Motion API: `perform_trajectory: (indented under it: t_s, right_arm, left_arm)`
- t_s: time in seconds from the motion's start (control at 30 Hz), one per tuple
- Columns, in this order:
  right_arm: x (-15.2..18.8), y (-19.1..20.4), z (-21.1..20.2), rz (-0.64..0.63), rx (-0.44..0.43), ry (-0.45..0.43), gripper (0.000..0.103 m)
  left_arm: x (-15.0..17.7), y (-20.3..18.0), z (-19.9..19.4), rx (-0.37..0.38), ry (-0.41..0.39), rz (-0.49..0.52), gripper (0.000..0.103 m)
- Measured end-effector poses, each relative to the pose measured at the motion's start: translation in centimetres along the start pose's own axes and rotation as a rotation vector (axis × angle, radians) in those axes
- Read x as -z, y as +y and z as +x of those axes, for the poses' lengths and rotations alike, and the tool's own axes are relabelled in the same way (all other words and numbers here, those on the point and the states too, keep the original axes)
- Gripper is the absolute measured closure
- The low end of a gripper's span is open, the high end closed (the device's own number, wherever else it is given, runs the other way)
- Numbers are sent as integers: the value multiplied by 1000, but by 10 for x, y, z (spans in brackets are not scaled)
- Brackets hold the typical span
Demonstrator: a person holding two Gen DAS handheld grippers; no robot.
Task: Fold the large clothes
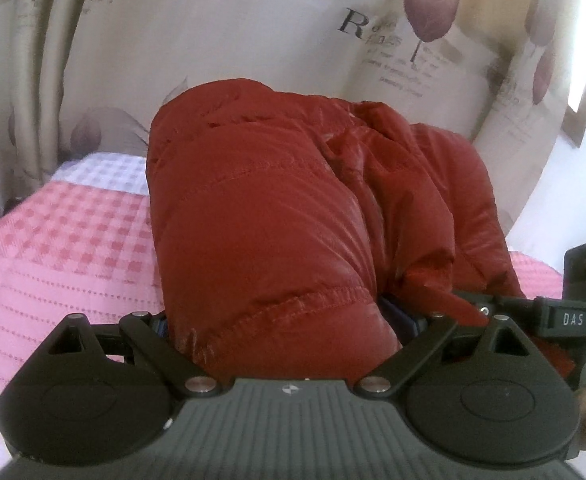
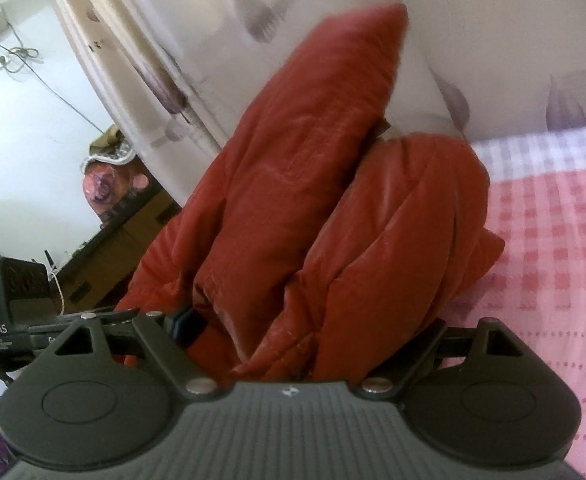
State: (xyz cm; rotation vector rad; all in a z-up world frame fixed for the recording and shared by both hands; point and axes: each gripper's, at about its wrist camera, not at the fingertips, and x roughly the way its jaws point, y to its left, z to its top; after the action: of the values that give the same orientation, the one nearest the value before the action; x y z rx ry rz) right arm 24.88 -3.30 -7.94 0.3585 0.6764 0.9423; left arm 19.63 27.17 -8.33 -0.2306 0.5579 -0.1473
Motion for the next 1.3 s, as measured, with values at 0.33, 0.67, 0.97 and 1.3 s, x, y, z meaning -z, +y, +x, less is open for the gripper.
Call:
perform_trajectory:
  t_s: [0.33,0.67,0.97,1.3]
  right_arm:
    - [6,-1,2,-22,48,-13,12]
    - [27,43,-68,-168,144,-179,1]
    - [58,107,-105,-365,183,-190,0]
    - [76,137,-140,-396,205,-252,0]
  left_arm:
    - [13,10,-6,-50,-61,-21,0]
    - [18,-35,-45,-348,-163,135,0]
    - [30,-77,-87,-483,-267,186,0]
    - [30,-115,-163,-514,-463,166,0]
